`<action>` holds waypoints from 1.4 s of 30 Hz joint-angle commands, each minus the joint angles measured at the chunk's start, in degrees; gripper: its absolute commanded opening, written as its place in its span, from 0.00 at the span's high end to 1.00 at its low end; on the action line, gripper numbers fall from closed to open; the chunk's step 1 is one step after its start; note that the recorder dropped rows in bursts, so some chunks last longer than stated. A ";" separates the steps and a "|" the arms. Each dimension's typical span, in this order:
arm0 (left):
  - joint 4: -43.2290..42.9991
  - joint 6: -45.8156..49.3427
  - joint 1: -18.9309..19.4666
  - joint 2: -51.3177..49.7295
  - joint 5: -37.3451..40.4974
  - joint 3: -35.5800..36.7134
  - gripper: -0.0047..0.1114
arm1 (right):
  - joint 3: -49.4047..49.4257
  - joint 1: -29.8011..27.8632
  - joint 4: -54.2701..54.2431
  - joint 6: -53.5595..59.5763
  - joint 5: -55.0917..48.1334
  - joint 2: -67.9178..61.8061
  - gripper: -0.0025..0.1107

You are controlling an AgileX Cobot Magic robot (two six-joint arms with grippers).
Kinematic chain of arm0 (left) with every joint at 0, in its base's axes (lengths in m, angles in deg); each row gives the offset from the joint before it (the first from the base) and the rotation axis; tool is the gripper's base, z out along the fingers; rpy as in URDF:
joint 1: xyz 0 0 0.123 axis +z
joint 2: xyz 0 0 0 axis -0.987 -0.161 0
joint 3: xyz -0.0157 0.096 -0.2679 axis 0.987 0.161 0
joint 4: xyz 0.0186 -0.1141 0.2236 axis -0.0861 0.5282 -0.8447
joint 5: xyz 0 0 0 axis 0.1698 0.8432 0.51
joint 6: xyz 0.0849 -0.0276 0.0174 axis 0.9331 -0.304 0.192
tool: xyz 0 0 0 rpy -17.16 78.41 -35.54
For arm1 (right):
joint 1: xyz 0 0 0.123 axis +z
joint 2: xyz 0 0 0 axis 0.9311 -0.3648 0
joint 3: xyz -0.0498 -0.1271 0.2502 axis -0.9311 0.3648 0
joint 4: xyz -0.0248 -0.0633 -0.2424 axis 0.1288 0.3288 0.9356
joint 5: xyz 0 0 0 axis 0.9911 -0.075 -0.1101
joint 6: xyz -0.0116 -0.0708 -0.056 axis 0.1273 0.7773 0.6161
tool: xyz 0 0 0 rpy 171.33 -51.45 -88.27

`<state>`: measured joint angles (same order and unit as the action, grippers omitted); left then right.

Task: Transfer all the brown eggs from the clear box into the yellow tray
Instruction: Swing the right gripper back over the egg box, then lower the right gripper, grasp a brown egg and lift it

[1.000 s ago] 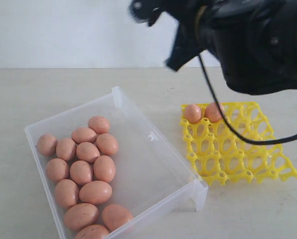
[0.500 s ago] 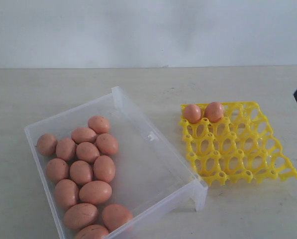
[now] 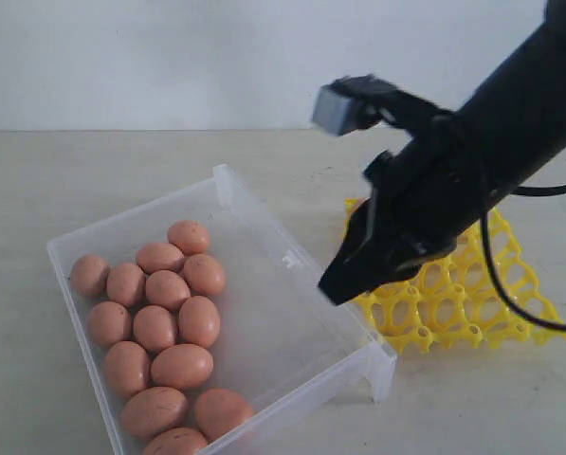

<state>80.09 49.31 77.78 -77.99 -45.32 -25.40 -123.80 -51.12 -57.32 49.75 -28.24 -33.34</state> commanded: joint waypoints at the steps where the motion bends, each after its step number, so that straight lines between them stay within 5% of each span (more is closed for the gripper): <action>1: 0.40 0.06 -0.35 0.15 -0.31 0.21 0.92 | -0.11 10.63 1.07 3.67 3.76 0.40 0.98; 6: 0.40 0.06 -0.35 0.15 -0.31 0.21 0.92 | -0.11 18.19 9.68 4.62 8.32 0.35 0.95; 10: 0.40 0.06 -0.35 0.15 -0.31 0.21 0.92 | -0.11 19.09 8.99 4.90 9.04 0.35 0.64; 12: 0.40 0.06 -0.35 0.15 -0.31 0.21 0.92 | -0.11 19.09 8.65 4.88 11.73 0.35 0.57; 18: 0.40 0.06 1.18 0.15 -4.59 0.21 0.92 | -0.11 19.09 8.76 7.40 12.71 0.35 0.57; 27: 0.40 0.06 4.50 0.15 -6.29 0.21 0.92 | -0.25 19.12 -0.64 10.69 29.76 -5.96 0.57; 42: 0.40 0.06 2.96 0.15 -6.18 0.21 0.92 | -10.87 19.21 -1.06 19.32 22.31 -20.81 0.57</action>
<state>80.09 49.31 81.04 -77.99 -50.78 -25.40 -133.35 -32.01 -58.67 64.67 -3.71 -52.97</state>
